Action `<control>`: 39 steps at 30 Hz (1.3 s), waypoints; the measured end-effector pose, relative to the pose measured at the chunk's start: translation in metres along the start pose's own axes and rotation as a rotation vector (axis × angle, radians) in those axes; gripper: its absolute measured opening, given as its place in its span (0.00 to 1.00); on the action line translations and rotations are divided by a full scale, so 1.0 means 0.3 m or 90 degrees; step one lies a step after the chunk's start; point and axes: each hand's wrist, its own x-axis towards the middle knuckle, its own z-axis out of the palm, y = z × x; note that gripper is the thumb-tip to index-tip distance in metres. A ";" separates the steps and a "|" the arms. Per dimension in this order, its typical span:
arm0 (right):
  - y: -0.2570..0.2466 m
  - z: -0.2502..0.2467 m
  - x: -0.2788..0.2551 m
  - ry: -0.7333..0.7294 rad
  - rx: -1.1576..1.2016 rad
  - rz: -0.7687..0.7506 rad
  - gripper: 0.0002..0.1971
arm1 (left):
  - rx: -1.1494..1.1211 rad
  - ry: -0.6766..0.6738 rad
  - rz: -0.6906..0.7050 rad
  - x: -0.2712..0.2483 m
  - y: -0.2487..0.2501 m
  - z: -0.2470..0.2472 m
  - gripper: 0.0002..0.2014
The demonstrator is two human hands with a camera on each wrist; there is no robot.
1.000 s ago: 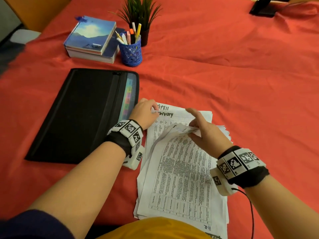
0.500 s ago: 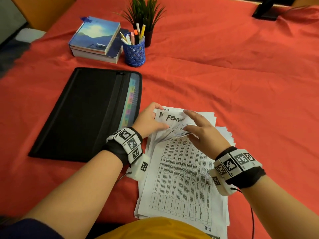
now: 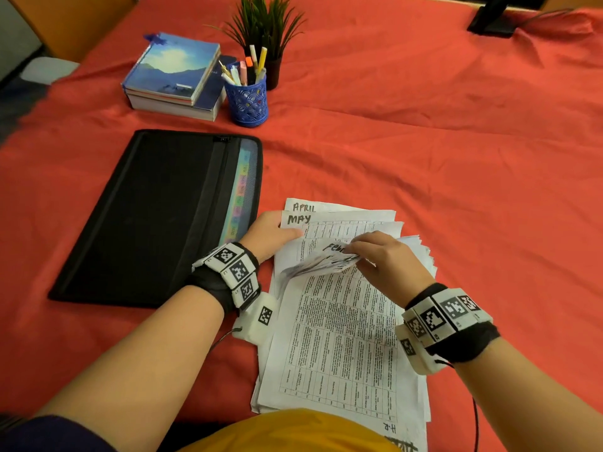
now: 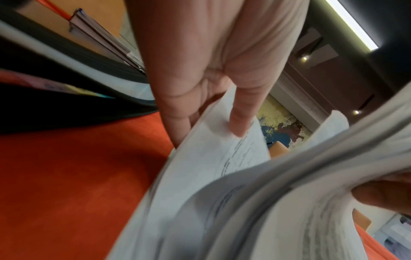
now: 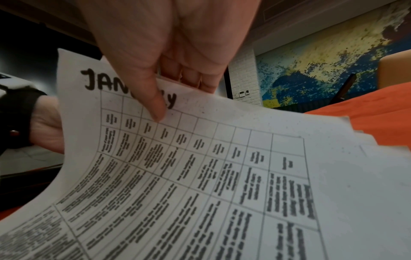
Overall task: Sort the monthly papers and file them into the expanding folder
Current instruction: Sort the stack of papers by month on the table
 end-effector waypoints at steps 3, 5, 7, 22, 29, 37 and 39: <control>0.006 -0.003 0.001 -0.006 0.004 0.018 0.12 | 0.090 -0.011 0.014 0.002 0.001 0.001 0.15; 0.007 -0.003 0.004 -0.012 0.006 0.033 0.13 | 0.115 0.015 0.029 0.004 0.006 -0.001 0.13; 0.007 -0.004 0.008 -0.017 0.005 0.036 0.13 | 0.101 0.031 0.043 0.004 0.007 0.000 0.15; 0.008 -0.012 0.017 -0.021 -0.040 -0.017 0.10 | 0.028 0.054 -0.021 -0.004 -0.006 0.006 0.13; 0.011 -0.033 0.043 -0.079 0.002 0.009 0.10 | 0.205 0.066 -0.030 0.001 -0.019 -0.039 0.09; 0.051 -0.073 0.169 -0.287 -0.020 0.129 0.06 | 0.130 0.331 0.056 0.005 0.106 -0.275 0.11; 0.049 -0.079 0.211 -0.344 -0.022 0.185 0.11 | 0.081 0.381 0.085 -0.010 0.125 -0.356 0.13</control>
